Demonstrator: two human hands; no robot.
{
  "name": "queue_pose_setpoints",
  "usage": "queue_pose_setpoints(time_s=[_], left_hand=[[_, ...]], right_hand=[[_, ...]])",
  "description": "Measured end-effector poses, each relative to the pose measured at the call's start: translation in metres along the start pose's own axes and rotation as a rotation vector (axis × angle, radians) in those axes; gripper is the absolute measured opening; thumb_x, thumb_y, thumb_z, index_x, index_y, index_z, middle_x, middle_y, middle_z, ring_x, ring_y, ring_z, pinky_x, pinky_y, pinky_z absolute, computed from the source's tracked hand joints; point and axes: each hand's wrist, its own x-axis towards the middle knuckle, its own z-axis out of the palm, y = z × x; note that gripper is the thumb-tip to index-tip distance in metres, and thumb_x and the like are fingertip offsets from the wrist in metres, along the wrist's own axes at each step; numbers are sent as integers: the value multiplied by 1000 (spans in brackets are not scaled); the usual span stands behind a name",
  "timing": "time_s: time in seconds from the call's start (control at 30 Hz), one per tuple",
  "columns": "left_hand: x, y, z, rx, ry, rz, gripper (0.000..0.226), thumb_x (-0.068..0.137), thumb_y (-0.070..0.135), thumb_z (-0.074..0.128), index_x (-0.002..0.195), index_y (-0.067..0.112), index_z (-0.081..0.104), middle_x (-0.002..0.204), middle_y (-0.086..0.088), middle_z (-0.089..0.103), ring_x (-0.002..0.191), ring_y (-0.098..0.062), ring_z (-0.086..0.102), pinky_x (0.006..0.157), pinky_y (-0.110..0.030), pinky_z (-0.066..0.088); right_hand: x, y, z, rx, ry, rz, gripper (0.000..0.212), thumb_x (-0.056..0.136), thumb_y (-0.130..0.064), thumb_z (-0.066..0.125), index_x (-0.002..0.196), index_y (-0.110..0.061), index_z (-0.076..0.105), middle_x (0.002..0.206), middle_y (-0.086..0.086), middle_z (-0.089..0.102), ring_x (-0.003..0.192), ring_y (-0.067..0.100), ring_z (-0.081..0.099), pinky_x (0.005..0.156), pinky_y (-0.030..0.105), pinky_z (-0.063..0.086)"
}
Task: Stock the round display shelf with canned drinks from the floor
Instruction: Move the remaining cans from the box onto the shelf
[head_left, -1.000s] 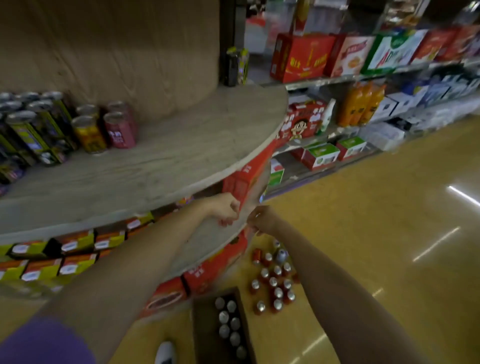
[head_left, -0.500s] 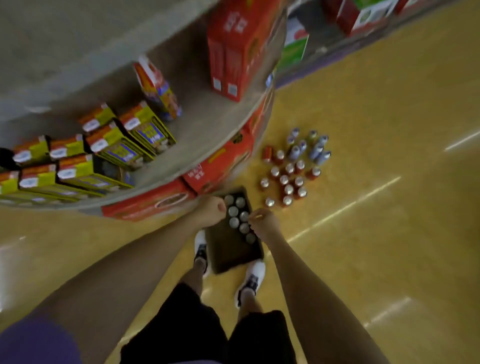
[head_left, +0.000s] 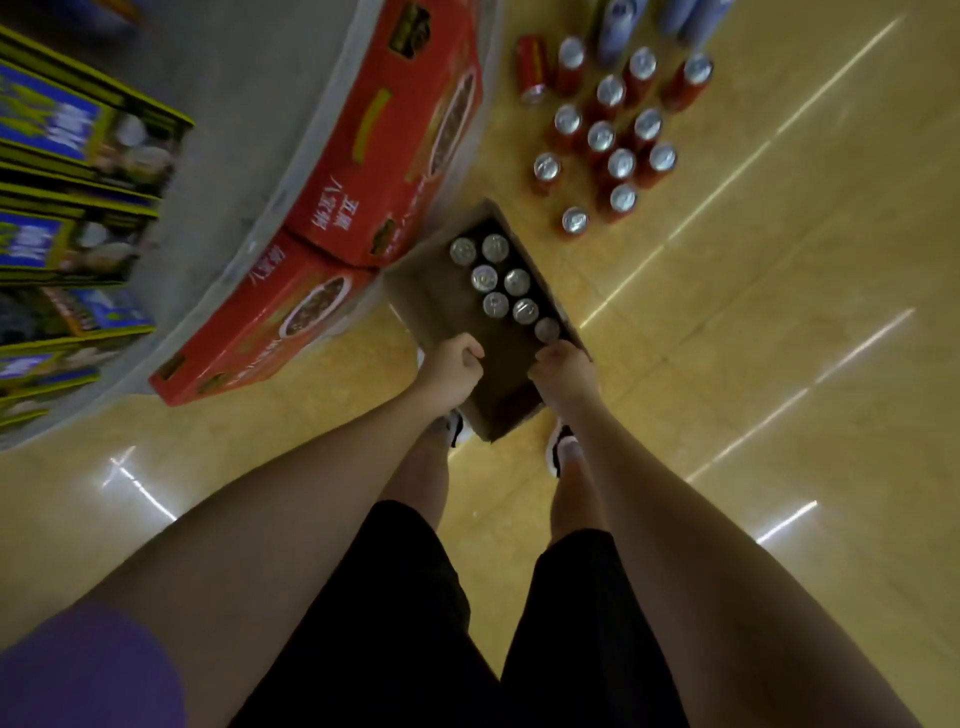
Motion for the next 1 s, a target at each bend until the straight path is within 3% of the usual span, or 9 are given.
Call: queue_pose_setpoints(time_s=[0.1,0.3,0.47,0.63,0.8,0.93,1.0], left_hand=[[33,-15,12,34,-17,13,18,95,8,50,112,10,56,97,-6,58,86,-19,54,65,-23,39],[98,-36,38,3,-59,-14,18,94,7,53,111,12,58,106,-5,61,97,-20,57,85,-32,46],[149,-57,58,-8,-89,-48,17,94,11,56,110,17,58,108,3,62,98,-15,57,74,-24,41],[202,-83,84,8,-125,-40,19,92,10,58,108,19,59,109,3,62,100,-14,58,80,-24,44],[251,-106,103,-7,-147,-12,21,92,7,57,111,16,60,111,2,62,97,-11,58,69,-15,41],[278,-123,117,3,-134,-14,22,92,7,57,113,13,61,112,-1,63,100,-15,58,69,-15,39],[288,-130,121,7,-115,-17,23,92,6,57,113,13,61,112,-1,63,100,-15,58,69,-14,38]], right_hand=[[26,14,20,44,36,18,38,84,-14,61,121,-7,59,119,10,63,112,29,57,85,27,43],[81,38,55,82,88,90,44,82,-15,62,126,-11,53,126,11,53,109,28,57,95,37,47],[124,59,80,64,87,135,54,86,-16,62,137,-12,46,133,13,48,118,29,53,98,35,43],[178,81,104,101,112,167,57,88,-17,60,142,-14,42,135,14,44,117,32,53,97,32,41],[233,100,125,111,128,241,71,88,-22,62,151,-22,28,143,19,37,125,34,46,104,30,36],[275,113,140,1,68,231,88,86,-28,64,155,-22,10,140,17,47,126,33,47,99,33,41],[292,117,145,-89,53,229,86,87,-31,64,155,-17,13,138,15,52,126,33,50,100,35,42]])
